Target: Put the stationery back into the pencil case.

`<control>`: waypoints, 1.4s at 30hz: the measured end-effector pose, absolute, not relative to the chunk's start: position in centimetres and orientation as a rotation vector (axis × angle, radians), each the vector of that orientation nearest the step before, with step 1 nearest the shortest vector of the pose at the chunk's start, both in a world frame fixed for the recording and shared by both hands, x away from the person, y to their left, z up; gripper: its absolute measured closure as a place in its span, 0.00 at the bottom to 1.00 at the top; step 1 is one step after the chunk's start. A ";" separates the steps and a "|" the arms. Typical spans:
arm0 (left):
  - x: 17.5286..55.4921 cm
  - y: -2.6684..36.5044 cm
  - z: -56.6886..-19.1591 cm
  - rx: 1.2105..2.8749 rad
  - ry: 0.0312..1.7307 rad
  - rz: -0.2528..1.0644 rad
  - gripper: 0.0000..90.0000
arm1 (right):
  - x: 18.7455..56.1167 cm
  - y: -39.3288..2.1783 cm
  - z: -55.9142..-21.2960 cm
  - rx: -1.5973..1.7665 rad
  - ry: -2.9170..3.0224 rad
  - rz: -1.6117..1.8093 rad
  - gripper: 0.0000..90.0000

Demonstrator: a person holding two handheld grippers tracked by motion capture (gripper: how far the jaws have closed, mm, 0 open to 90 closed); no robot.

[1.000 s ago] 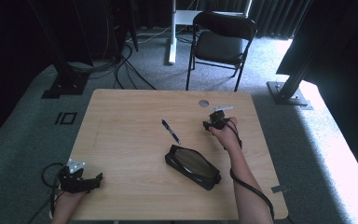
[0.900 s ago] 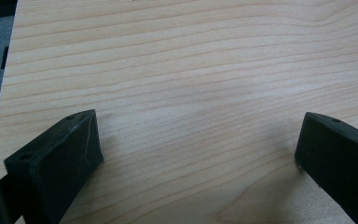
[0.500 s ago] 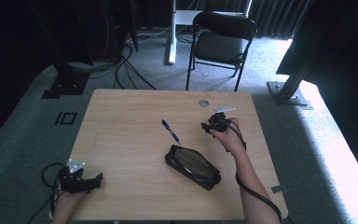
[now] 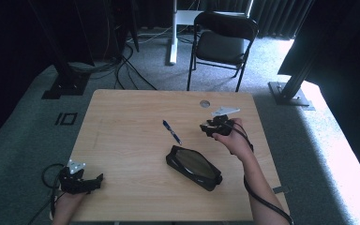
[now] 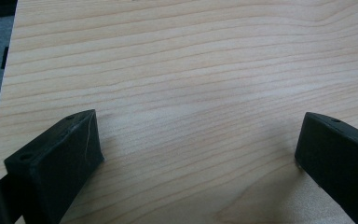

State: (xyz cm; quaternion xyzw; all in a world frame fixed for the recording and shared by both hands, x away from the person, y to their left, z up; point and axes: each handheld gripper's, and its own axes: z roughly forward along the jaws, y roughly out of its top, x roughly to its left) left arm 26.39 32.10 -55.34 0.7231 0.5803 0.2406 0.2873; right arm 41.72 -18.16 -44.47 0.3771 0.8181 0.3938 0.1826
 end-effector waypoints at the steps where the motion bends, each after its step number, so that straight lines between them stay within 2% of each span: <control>1: 26.4 32.1 -55.3 1.932 1.550 0.642 0.01 | 41.5 -18.1 -44.3 1.053 2.314 1.112 0.66; 21: 26.4 32.1 -55.3 1.930 1.550 0.643 0.01 | 36.8 -17.6 -41.4 0.764 2.427 1.222 0.66; 42: 26.4 32.1 -55.3 1.932 1.549 0.644 0.01 | 34.3 -15.1 -43.9 0.582 2.650 1.134 0.66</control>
